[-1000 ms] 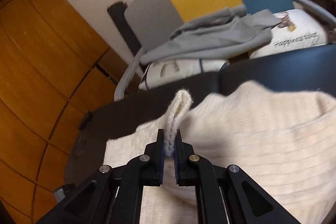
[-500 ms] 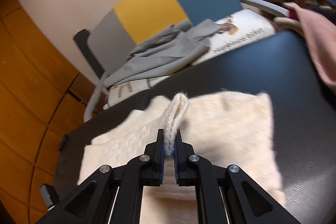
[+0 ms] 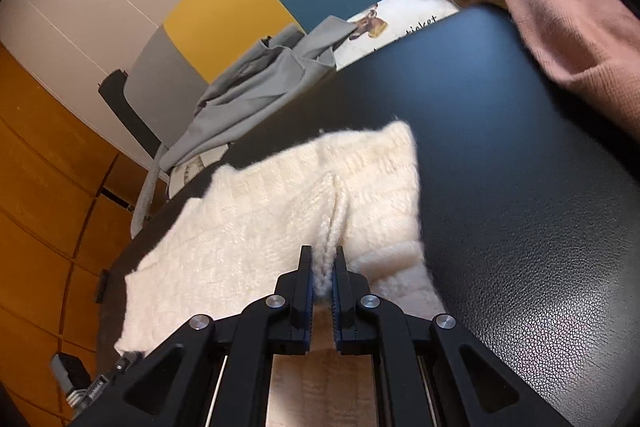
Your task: Fold clothes
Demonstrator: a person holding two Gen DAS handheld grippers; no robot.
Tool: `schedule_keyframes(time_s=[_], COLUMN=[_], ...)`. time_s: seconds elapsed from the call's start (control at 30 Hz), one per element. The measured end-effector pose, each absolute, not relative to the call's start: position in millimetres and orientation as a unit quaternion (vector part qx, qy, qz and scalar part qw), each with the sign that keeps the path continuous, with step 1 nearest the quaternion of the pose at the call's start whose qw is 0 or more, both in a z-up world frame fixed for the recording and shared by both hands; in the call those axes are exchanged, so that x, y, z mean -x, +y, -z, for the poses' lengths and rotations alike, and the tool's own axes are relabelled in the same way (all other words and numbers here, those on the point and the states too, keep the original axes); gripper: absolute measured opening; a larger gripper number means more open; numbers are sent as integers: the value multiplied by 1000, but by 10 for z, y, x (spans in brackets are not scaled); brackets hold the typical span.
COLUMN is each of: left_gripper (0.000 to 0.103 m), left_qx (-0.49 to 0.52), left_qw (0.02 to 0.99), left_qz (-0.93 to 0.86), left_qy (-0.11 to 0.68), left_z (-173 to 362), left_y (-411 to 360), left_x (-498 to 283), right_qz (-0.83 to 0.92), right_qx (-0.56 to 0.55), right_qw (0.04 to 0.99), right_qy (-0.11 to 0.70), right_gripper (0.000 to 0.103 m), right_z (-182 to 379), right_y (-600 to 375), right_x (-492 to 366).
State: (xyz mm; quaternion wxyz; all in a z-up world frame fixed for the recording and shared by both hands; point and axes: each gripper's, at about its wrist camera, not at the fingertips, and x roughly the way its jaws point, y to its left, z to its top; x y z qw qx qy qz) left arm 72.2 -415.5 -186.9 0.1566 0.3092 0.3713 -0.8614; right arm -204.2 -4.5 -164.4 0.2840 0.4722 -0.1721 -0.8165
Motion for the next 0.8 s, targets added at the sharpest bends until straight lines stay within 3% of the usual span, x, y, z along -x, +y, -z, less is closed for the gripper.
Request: schedule_keyframes(time_s=[0.17, 0.47, 0.6, 0.8], left_gripper=[24, 24, 24, 24], left_qx=[-303, -331, -312, -317], left_qw=[161, 144, 128, 123], left_qz=[853, 873, 901, 901], left_qy=[392, 328, 271, 270], left_z=[1925, 1671, 1377, 1350], left_y=[-4195, -3924, -3720, -3887], left_x=[-869, -959, -951, -526], right_qz=[823, 820, 861, 852], right_qx=[-461, -456, -405, -412], right_qw=[287, 294, 273, 316], right_qy=[-169, -180, -139, -66], right_gripper=[8, 12, 13, 13], right_z=[1638, 1700, 1406, 1399], right_y=[50, 178, 137, -307], right_x=[1944, 1959, 1851, 1727])
